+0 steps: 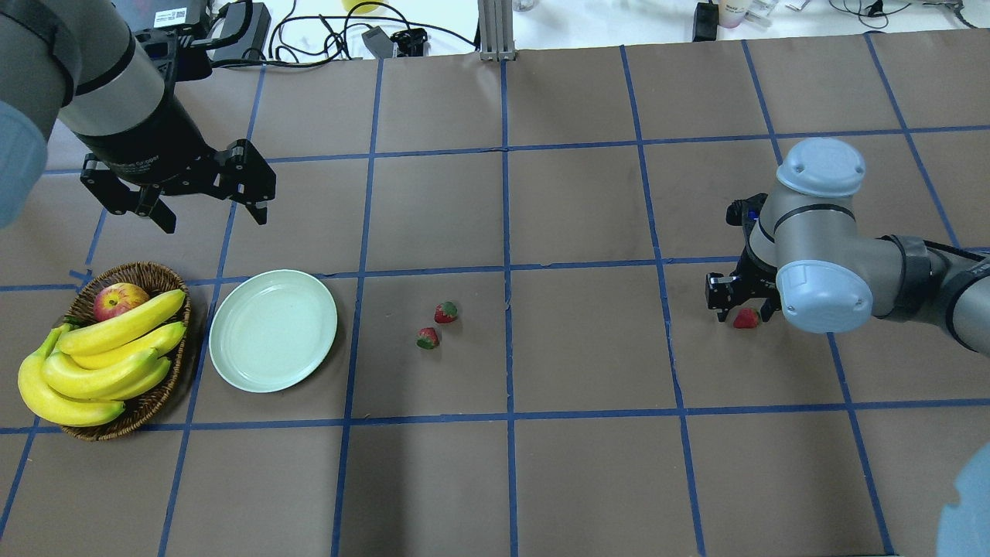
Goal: Collect all strawberries into plate
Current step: 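Lower the right gripper and grasp that strawberry, then carry the strawberry to the other two and release it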
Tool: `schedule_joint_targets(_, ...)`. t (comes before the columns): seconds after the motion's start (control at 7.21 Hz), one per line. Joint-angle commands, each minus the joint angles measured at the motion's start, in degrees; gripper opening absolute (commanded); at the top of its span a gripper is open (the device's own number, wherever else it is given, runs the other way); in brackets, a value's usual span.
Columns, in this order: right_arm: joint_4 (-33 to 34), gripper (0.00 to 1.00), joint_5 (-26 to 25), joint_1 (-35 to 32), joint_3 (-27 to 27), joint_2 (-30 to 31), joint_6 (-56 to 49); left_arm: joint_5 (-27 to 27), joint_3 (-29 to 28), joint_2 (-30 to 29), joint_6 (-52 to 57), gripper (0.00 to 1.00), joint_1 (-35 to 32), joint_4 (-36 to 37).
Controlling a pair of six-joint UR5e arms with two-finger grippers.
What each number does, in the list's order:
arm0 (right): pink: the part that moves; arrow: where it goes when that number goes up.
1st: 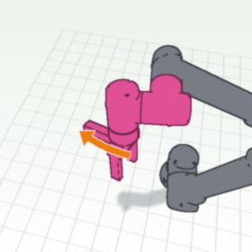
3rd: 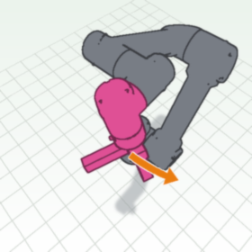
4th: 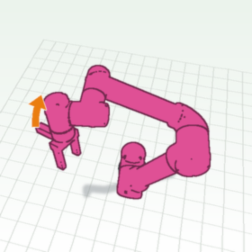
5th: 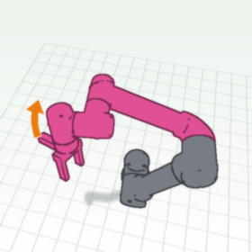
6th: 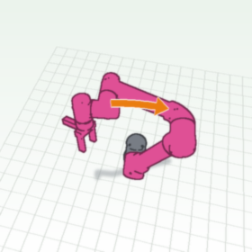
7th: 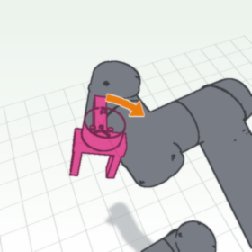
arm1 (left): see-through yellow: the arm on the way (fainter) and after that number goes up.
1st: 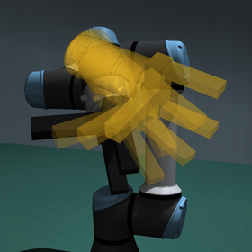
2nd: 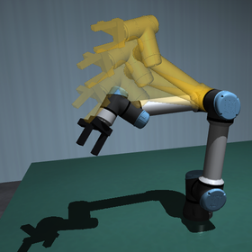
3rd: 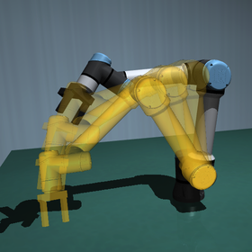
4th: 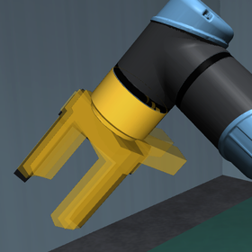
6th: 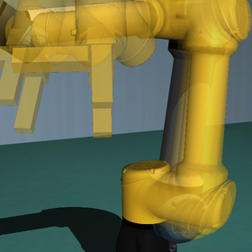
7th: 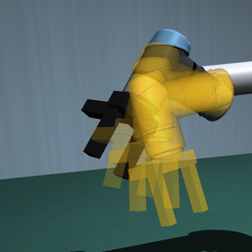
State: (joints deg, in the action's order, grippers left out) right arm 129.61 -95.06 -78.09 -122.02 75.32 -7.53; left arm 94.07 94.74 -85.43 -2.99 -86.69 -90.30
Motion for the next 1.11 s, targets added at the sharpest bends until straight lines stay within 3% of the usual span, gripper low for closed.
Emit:
schedule_joint_targets(0.0, -1.6, 0.08, 0.0, 0.0, 0.4, -0.1, 0.0, 0.0, 0.2, 0.0, 0.0, 1.0, -0.1, -0.1)
schedule_joint_targets(0.28, -3.4, 0.06, 0.2, 0.0, 2.2, 0.6, 0.6, 0.0, 0.2, 0.0, 0.0, 1.0, -0.1, -0.1)
schedule_joint_targets(0.42, -10.1, 0.06, 0.9, -0.7, 6.7, 0.7, 0.9, 0.0, 0.2, 0.0, 0.0, 1.0, -0.1, 0.0)
schedule_joint_targets(0.55, -15.9, 0.06, 4.7, -1.4, 10.4, 0.9, 1.6, 0.0, 0.2, 0.0, 0.0, 1.0, -0.1, -0.1)
schedule_joint_targets(0.69, -17.5, 0.06, 8.5, -3.9, 11.1, 0.8, 4.3, 0.0, 0.2, 0.0, 0.0, 1.0, -0.1, -0.1)
schedule_joint_targets(0.97, -13.8, 0.06, 15.6, -15.5, 11.9, -0.5, 19.8, 0.1, 0.2, 0.0, 0.0, 1.0, -0.1, 0.0)
